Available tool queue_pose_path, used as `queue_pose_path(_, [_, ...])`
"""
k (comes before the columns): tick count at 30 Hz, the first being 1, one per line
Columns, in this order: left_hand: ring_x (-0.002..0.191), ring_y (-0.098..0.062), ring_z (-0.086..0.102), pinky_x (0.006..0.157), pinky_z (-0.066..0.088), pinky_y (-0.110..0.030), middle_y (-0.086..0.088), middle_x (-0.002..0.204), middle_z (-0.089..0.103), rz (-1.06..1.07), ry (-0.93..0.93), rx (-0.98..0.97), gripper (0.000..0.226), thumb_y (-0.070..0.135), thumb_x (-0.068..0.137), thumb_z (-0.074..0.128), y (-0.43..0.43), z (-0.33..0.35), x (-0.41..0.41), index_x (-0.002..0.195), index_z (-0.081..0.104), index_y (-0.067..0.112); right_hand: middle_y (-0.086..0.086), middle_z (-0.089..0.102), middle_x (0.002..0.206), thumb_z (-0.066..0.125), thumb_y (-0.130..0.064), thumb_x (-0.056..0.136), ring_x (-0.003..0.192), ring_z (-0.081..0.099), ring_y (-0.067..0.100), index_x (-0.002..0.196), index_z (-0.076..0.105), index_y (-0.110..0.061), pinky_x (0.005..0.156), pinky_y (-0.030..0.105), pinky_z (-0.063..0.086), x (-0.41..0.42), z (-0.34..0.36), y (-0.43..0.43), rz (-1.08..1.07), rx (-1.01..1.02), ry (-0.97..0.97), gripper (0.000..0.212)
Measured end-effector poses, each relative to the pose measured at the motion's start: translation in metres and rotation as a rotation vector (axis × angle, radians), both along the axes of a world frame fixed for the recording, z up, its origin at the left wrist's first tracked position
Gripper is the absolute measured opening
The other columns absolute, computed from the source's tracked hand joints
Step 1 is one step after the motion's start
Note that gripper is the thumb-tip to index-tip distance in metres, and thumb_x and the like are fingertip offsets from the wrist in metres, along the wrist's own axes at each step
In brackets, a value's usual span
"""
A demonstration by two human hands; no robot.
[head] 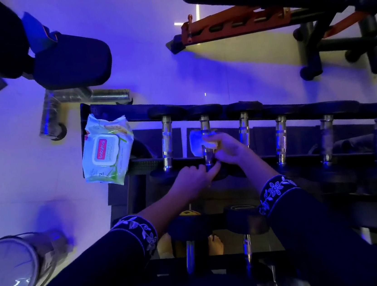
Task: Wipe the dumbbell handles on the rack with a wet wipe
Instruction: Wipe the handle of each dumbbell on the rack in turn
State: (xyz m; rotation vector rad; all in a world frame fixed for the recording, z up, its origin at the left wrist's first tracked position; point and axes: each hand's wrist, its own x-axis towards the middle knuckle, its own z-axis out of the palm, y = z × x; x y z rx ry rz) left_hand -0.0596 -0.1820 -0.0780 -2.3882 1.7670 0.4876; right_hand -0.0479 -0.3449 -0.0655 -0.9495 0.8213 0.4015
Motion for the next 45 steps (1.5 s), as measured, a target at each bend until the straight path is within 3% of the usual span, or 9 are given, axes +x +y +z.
queue_pose_path(4, [0.096,-0.037,0.065,0.071,0.049,-0.04,-0.017,0.114,0.061,0.106,0.257,0.072,0.056,0.014,0.095,0.048,-0.003,0.006,0.014,0.147,0.032,0.028,-0.004,0.055,0.053,0.053,0.001,0.091,0.047,0.052,0.005,0.078,0.056,-0.012,0.047,0.019,0.041,0.009,-0.003,0.023,0.013,-0.299,0.047,0.019])
queue_pose_path(8, [0.11,-0.038,0.062,0.084,0.052,-0.046,-0.015,0.132,0.059,0.152,0.367,-0.03,0.056,0.018,0.091,0.056,0.006,-0.007,0.03,0.144,0.043,0.032,0.012,0.061,0.093,0.06,-0.009,0.087,0.086,0.062,0.025,0.103,0.057,-0.005,0.069,0.026,0.046,0.02,-0.016,0.043,-0.137,-0.648,0.229,0.016])
queue_pose_path(13, [0.125,-0.032,0.051,0.089,0.048,-0.043,-0.01,0.14,0.053,0.126,0.336,-0.054,0.051,0.031,0.09,0.06,0.004,0.003,0.028,0.14,0.05,0.028,0.02,0.05,0.127,0.057,-0.014,0.089,0.115,0.053,0.037,0.122,0.049,0.005,0.092,0.037,0.043,0.017,-0.005,0.051,0.192,-1.008,0.279,0.039])
queue_pose_path(17, [0.123,-0.027,0.056,0.09,0.051,-0.039,-0.007,0.136,0.059,0.246,0.429,-0.159,0.053,0.043,0.089,0.064,0.033,0.003,0.032,0.137,0.056,0.023,0.02,0.058,0.119,0.06,-0.029,0.09,0.11,0.056,0.035,0.121,0.047,0.001,0.084,0.034,0.044,0.002,0.004,0.029,0.377,-0.967,0.155,0.045])
queue_pose_path(20, [0.118,-0.027,0.06,0.092,0.051,-0.038,-0.008,0.13,0.063,0.367,0.486,-0.171,0.055,0.047,0.087,0.059,0.052,0.001,0.035,0.132,0.062,0.016,0.014,0.063,0.105,0.059,-0.036,0.086,0.087,0.059,0.026,0.1,0.054,-0.015,0.078,0.038,0.048,-0.011,0.005,0.019,0.393,-0.795,0.069,0.026])
queue_pose_path(26, [0.113,-0.021,0.063,0.082,0.053,-0.035,0.002,0.123,0.068,0.433,0.383,-0.174,0.071,0.069,0.079,0.056,0.041,0.007,0.025,0.125,0.066,0.017,0.007,0.055,0.084,0.06,-0.007,0.086,0.075,0.047,0.017,0.087,0.06,-0.008,0.052,0.018,0.028,-0.021,0.016,0.033,0.243,-1.024,-0.015,0.002])
queue_pose_path(30, [0.104,-0.026,0.067,0.076,0.056,-0.037,-0.004,0.115,0.071,0.377,0.39,-0.19,0.082,0.073,0.075,0.04,0.048,0.006,0.028,0.12,0.069,0.011,0.005,0.053,0.075,0.058,0.001,0.082,0.073,0.046,0.015,0.058,0.045,-0.017,0.052,0.018,0.032,0.016,0.023,0.029,-0.043,-0.995,0.017,0.032])
queue_pose_path(35, [0.107,-0.029,0.067,0.081,0.055,-0.039,-0.009,0.118,0.07,0.376,0.394,-0.178,0.068,0.062,0.079,0.059,0.051,0.002,0.033,0.121,0.069,0.008,0.018,0.064,0.102,0.052,-0.002,0.089,0.094,0.061,0.029,0.101,0.058,0.003,0.07,0.026,0.042,0.0,0.018,0.05,0.087,-1.053,0.069,0.015])
queue_pose_path(45, [0.118,-0.024,0.06,0.089,0.049,-0.036,-0.003,0.127,0.066,0.428,0.358,-0.083,0.061,0.056,0.085,0.063,0.045,0.005,0.033,0.134,0.059,0.02,0.024,0.058,0.114,0.051,-0.016,0.095,0.105,0.057,0.035,0.114,0.048,0.005,0.072,0.029,0.038,0.03,0.004,0.048,0.132,-0.955,0.098,0.028])
